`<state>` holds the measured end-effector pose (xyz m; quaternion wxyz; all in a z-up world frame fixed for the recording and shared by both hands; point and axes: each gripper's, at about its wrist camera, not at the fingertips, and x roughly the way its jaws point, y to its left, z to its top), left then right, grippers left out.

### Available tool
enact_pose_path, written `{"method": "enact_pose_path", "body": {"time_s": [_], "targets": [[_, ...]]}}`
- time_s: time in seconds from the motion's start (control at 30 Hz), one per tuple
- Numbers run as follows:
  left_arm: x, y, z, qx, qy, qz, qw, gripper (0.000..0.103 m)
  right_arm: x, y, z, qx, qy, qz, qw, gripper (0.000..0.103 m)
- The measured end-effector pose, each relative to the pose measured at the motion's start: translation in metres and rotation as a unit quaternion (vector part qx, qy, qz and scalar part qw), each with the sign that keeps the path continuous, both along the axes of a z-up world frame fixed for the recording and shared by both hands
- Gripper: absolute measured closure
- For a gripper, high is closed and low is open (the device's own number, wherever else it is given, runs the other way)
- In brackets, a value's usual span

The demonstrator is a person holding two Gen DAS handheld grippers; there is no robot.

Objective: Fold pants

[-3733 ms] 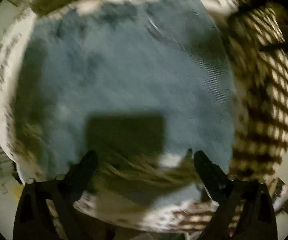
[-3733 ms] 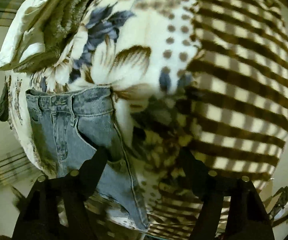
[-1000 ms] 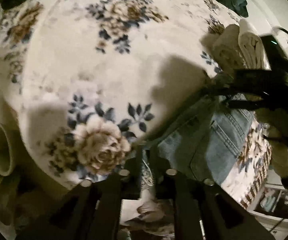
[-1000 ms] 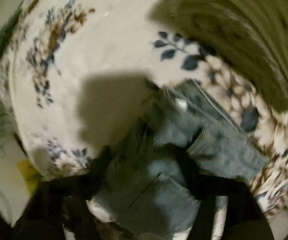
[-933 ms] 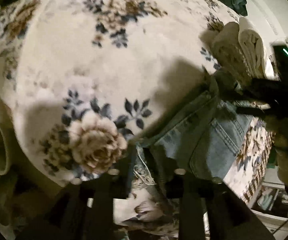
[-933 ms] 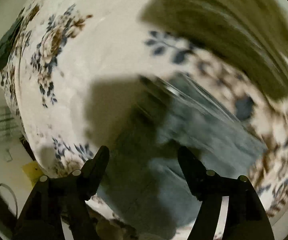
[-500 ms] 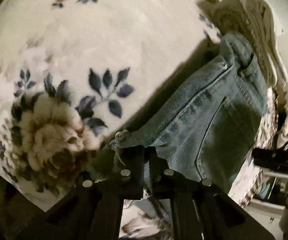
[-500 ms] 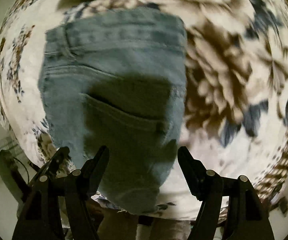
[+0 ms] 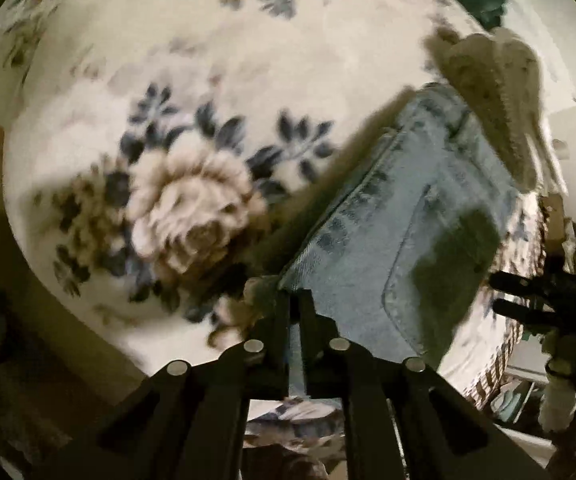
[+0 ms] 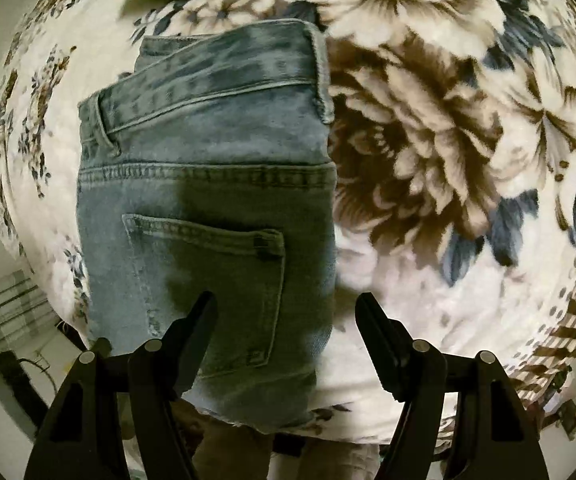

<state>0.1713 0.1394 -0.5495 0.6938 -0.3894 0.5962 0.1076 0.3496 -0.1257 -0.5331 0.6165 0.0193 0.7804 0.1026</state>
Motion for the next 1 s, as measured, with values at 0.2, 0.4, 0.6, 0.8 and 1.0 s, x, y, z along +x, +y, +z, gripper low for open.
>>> {"method": "enact_pose_path", "body": {"time_s": [0.2,0.4,0.6,0.8,1.0], "targets": [[0.005,0.01,0.023,0.003,-0.003,0.013,0.9999,0.065,-0.004,-0.024,0.0,0.043,-0.012,-0.042,0.998,0.018],[0.01,-0.01,0.031,0.0,0.0,0.02,0.9998,0.045,0.028,-0.03,0.026,0.053,-0.063,-0.029,0.996,0.018],[0.045,-0.019,0.043,0.095,-0.03,0.014,0.995,0.045,0.077,0.056,0.064,0.036,-0.16,0.175,0.971,0.018],[0.065,-0.004,0.044,0.19,-0.016,0.05,0.9805,0.027,0.083,0.156,0.028,-0.006,-0.137,0.4,0.906,0.024],[0.056,-0.011,0.033,0.169,0.006,0.099,0.9806,0.027,0.08,0.17,0.01,-0.026,-0.141,0.441,0.886,0.085]]}}
